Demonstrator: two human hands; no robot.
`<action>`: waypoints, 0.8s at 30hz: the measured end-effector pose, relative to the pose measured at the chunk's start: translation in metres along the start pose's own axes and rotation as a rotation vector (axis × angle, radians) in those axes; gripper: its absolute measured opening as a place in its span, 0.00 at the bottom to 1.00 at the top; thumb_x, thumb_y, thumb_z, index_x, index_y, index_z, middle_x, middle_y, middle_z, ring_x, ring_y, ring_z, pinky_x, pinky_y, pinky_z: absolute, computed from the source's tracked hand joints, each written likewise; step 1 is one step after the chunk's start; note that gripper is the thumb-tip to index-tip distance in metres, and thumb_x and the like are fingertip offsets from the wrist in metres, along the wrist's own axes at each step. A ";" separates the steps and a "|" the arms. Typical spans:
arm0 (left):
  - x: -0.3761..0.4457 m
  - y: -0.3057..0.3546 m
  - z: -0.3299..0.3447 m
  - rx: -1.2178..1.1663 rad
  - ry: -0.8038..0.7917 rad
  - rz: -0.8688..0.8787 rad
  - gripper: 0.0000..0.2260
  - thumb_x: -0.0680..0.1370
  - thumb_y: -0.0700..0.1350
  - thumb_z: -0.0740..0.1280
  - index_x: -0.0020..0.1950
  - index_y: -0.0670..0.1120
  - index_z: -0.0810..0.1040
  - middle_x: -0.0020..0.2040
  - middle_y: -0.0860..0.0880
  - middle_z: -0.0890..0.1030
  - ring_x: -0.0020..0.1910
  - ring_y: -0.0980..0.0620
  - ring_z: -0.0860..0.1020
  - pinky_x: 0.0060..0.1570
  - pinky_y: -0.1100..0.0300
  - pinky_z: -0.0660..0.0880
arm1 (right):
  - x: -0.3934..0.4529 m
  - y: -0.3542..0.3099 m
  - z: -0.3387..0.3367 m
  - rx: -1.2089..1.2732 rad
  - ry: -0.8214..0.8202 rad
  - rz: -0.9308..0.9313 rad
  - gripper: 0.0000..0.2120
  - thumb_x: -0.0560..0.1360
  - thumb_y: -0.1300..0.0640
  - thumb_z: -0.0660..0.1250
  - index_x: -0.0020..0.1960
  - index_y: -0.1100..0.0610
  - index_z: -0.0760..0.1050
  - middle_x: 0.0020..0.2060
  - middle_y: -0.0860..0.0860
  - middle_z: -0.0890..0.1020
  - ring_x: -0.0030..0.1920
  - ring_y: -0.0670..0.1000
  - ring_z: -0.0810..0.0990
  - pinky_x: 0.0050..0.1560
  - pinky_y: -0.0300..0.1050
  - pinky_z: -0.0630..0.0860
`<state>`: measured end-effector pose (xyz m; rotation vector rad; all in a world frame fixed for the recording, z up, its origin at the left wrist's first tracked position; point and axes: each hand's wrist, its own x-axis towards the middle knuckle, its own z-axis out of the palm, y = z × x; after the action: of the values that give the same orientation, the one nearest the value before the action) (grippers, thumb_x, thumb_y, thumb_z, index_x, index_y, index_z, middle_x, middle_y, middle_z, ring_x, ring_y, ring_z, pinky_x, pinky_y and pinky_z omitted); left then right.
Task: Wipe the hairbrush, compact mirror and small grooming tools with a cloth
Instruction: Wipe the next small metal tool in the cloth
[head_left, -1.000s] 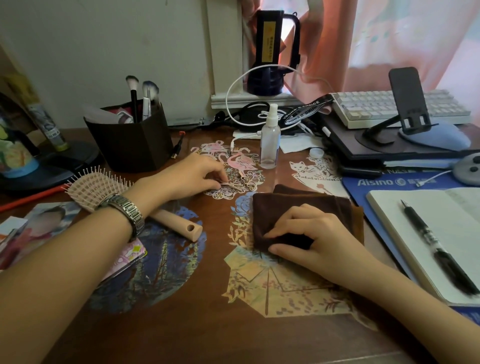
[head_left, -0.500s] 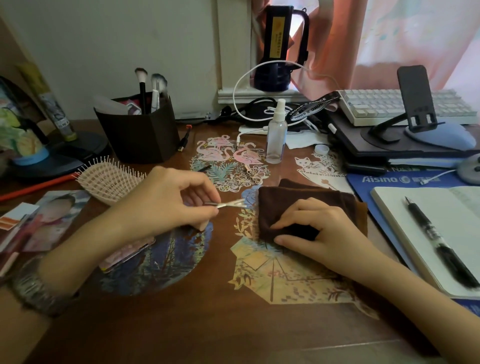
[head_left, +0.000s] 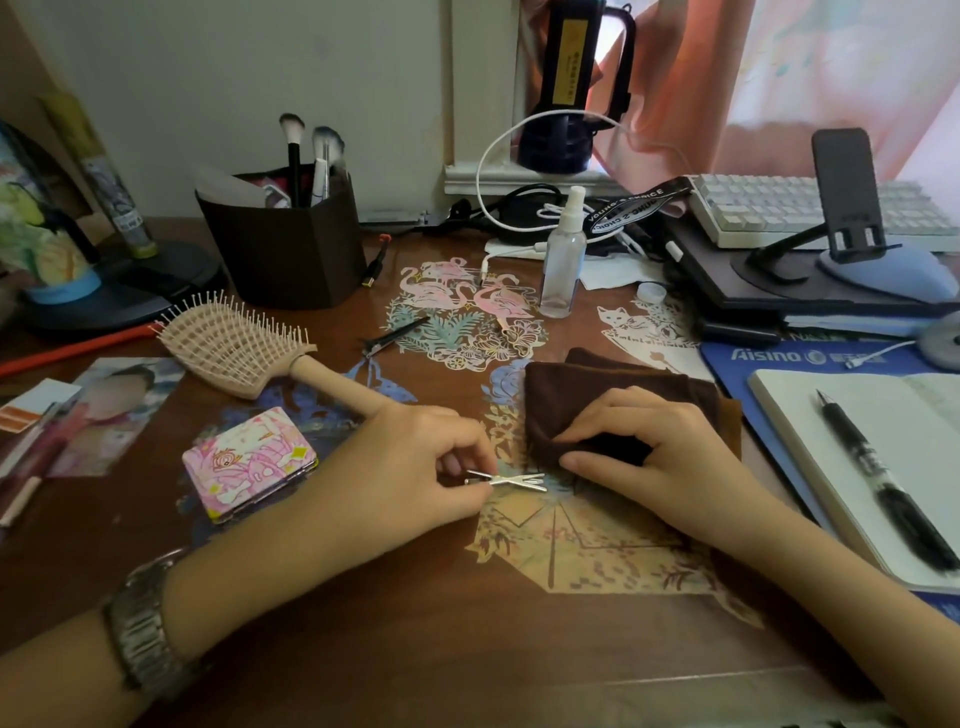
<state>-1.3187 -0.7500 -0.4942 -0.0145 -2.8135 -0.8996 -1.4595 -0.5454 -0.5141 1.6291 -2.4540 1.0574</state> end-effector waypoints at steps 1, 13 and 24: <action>0.000 0.001 0.002 0.000 0.010 -0.007 0.05 0.70 0.46 0.74 0.44 0.53 0.83 0.39 0.58 0.78 0.45 0.57 0.77 0.42 0.68 0.74 | 0.000 0.000 0.000 0.000 -0.001 -0.001 0.10 0.71 0.46 0.69 0.49 0.47 0.82 0.45 0.38 0.80 0.51 0.42 0.78 0.53 0.39 0.74; -0.003 -0.005 0.001 -0.058 0.032 -0.073 0.10 0.70 0.44 0.75 0.50 0.53 0.82 0.43 0.57 0.80 0.45 0.60 0.79 0.42 0.69 0.77 | 0.000 -0.001 0.000 -0.006 0.017 -0.031 0.09 0.72 0.48 0.70 0.50 0.48 0.82 0.45 0.40 0.80 0.50 0.42 0.78 0.51 0.38 0.75; 0.003 0.006 0.006 -0.136 0.081 -0.145 0.08 0.67 0.44 0.77 0.45 0.52 0.84 0.37 0.57 0.82 0.43 0.63 0.80 0.41 0.76 0.72 | -0.003 -0.003 0.001 -0.038 0.009 -0.108 0.11 0.73 0.46 0.68 0.50 0.49 0.83 0.44 0.41 0.80 0.47 0.45 0.78 0.46 0.44 0.77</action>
<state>-1.3222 -0.7413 -0.4953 0.2052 -2.7012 -1.0959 -1.4555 -0.5448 -0.5145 1.7200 -2.3356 0.9959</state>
